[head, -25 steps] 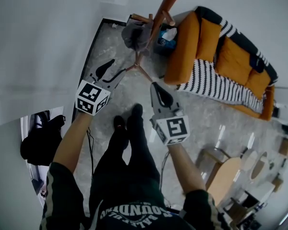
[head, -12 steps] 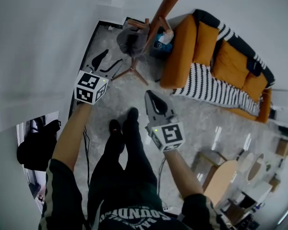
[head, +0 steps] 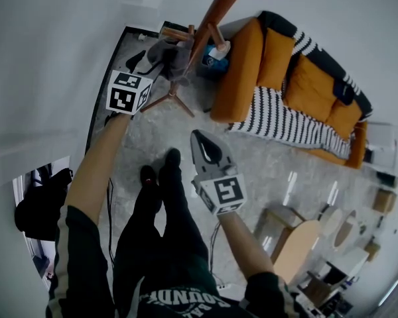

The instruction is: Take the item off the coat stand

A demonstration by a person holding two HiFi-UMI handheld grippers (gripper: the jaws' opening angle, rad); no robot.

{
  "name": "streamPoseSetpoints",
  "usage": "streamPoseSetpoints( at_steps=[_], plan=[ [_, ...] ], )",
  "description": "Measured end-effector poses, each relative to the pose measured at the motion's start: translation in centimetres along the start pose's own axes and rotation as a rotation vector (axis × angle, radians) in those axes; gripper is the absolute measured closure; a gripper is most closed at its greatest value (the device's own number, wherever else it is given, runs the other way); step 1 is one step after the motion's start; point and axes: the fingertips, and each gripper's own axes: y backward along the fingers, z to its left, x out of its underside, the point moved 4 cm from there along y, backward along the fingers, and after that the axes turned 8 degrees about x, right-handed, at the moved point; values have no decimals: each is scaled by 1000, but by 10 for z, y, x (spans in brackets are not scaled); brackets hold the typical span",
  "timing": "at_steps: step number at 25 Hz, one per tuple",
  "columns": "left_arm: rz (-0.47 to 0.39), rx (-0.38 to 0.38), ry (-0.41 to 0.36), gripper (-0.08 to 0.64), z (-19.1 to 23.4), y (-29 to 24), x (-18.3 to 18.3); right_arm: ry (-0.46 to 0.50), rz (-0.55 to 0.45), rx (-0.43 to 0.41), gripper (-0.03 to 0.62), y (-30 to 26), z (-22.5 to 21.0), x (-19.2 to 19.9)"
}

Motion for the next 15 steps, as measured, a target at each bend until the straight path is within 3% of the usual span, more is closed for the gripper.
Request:
streamPoseSetpoints(
  at_steps=[4,5,7,15],
  plan=[
    [36,-17,-31,323,1,-17,-1,-11,41,23,594,1,-9,11],
    [46,-14,-36,363,1,-20,0,-17,43,25,594,1,-11,13],
    [61,-2,-40,508,1,-25,3,-29,38,25,594,1,-13,13],
    [10,9,-46,548,-1,-11,1,-50,23,11,592,0,-10,10]
  ],
)
